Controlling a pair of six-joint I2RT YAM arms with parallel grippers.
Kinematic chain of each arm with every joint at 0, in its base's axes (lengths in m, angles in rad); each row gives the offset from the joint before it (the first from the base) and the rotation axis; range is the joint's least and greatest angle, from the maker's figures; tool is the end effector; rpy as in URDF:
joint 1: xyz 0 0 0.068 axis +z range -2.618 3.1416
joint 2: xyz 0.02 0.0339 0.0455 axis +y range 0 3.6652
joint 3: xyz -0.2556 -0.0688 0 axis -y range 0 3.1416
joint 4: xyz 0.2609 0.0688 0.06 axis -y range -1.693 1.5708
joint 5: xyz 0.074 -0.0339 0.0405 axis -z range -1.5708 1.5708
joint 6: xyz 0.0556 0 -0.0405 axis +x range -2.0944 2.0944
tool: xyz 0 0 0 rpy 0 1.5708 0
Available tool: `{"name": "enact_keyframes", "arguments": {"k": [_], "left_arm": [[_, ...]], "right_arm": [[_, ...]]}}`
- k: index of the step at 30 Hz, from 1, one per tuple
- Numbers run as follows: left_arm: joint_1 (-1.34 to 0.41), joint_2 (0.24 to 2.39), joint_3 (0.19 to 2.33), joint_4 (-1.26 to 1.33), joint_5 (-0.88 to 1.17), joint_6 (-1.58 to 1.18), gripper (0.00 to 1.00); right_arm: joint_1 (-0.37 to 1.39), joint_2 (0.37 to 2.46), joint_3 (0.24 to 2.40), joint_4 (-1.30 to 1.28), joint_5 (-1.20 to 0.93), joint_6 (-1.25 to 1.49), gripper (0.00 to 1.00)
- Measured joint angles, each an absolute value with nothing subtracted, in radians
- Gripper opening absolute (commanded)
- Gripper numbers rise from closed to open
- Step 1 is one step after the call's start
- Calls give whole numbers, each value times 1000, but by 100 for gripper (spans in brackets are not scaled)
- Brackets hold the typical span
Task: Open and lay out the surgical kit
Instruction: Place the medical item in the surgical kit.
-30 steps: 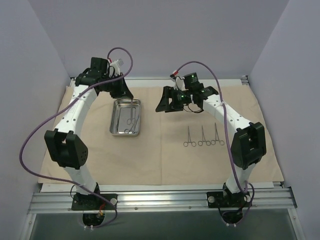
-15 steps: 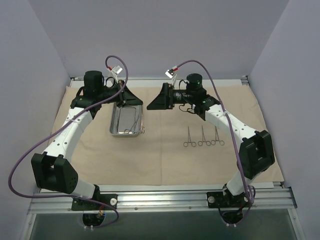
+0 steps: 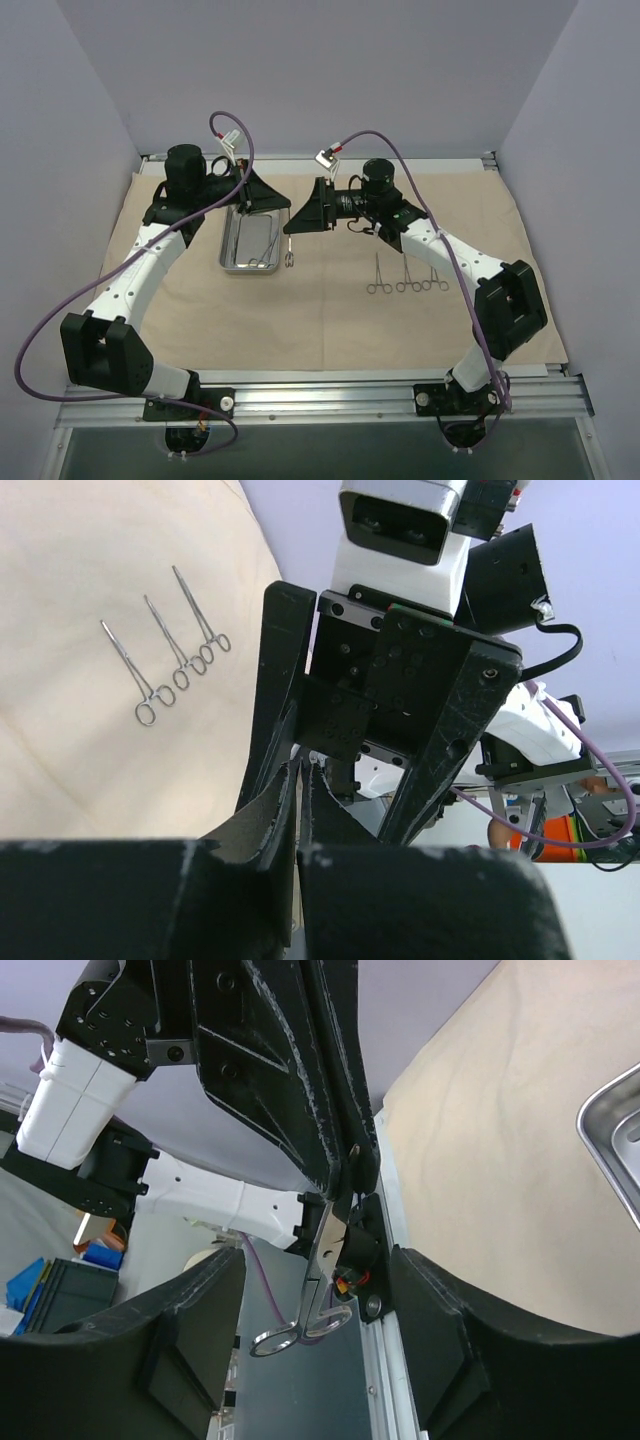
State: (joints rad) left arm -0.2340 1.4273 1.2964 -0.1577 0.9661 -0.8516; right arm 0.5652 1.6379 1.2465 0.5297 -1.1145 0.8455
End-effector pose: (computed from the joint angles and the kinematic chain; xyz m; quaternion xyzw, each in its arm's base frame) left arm 0.3310 -0.1259 0.3618 0.0490 0.7606 -0.5923 0.2612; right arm 0.3100 0.2557 0.3380 -0.3172 0.6075 0.6794 0.2623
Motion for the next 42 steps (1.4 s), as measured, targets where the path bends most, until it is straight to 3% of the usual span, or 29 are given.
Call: {"name": "enact_keyframes", "arguments": {"k": [11, 17, 18, 20, 21, 24, 27, 34, 36, 42], "left_arm": [[-234, 1421, 1279, -108, 982, -889, 2], [-234, 1419, 1269, -99, 999, -903, 2], [-234, 1417, 1269, -97, 1003, -904, 2], [-235, 1412, 1269, -98, 1004, -901, 2], [-235, 1412, 1269, -98, 1005, -901, 5], [-234, 1412, 1269, -112, 1005, -888, 27], [-231, 1412, 1269, -143, 997, -866, 40], [-173, 1413, 1287, -282, 947, -774, 56], [-153, 1415, 1309, -343, 913, -722, 93], [-75, 1437, 1435, -638, 712, -498, 94]], "right_arm": [[584, 1638, 1198, 627, -1133, 915, 33], [585, 1638, 1186, 683, -1134, 966, 9], [585, 1638, 1182, 685, -1134, 976, 0], [586, 1638, 1178, 693, -1135, 991, 0], [587, 1638, 1178, 695, -1134, 995, 0], [590, 1638, 1178, 691, -1133, 1000, 0], [591, 1638, 1178, 669, -1131, 981, 0], [593, 1638, 1214, 410, -1069, 809, 0], [593, 1638, 1224, 338, -1040, 764, 0], [574, 1641, 1333, -64, -823, 581, 0]]}}
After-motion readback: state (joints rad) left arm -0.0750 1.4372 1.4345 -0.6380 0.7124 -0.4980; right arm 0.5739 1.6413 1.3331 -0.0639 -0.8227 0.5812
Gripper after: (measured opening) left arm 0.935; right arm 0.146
